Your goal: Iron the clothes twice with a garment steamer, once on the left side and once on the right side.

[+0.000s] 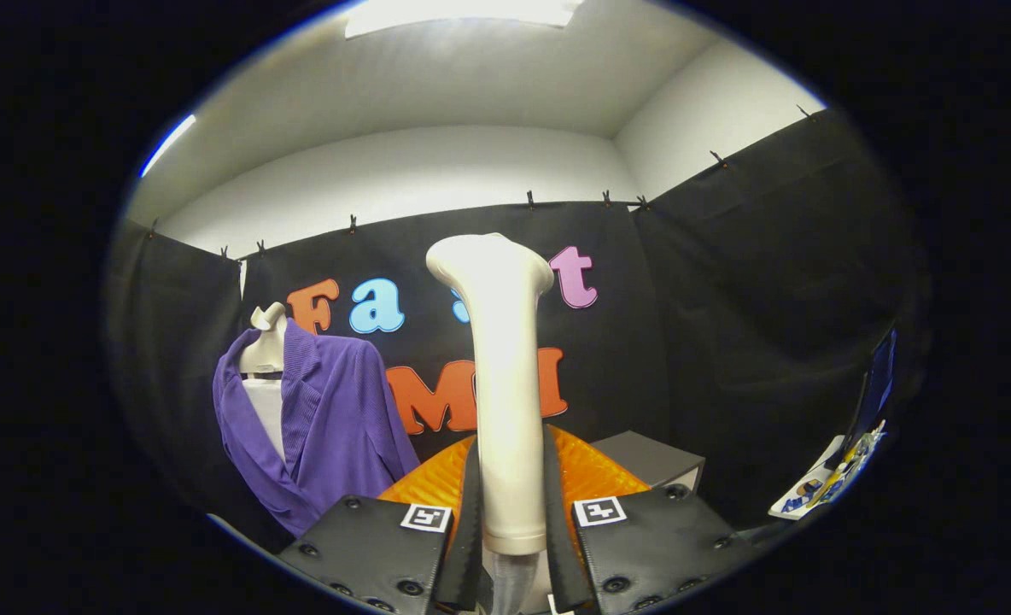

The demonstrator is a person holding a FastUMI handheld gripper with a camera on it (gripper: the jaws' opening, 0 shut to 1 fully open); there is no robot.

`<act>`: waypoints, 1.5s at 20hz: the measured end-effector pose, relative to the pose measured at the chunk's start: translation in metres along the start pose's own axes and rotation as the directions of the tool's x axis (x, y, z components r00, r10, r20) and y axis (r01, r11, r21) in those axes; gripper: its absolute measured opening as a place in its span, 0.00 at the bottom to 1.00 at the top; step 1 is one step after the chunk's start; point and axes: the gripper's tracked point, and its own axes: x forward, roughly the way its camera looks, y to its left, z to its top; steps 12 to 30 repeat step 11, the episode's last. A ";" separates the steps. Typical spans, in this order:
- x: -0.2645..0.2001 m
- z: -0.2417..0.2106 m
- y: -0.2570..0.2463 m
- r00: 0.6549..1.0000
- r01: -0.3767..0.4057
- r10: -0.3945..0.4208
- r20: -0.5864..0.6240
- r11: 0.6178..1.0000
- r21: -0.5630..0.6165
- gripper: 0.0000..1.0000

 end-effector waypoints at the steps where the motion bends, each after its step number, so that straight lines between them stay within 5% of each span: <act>1: 0.001 0.002 0.003 1.000 -0.005 0.005 -0.001 1.000 -0.001 0.39; 11: 0.005 0.038 0.025 0.998 -0.057 0.058 0.032 0.998 -0.037 0.39; 30: 0.005 0.038 0.025 0.998 -0.057 0.058 0.032 0.998 -0.037 0.39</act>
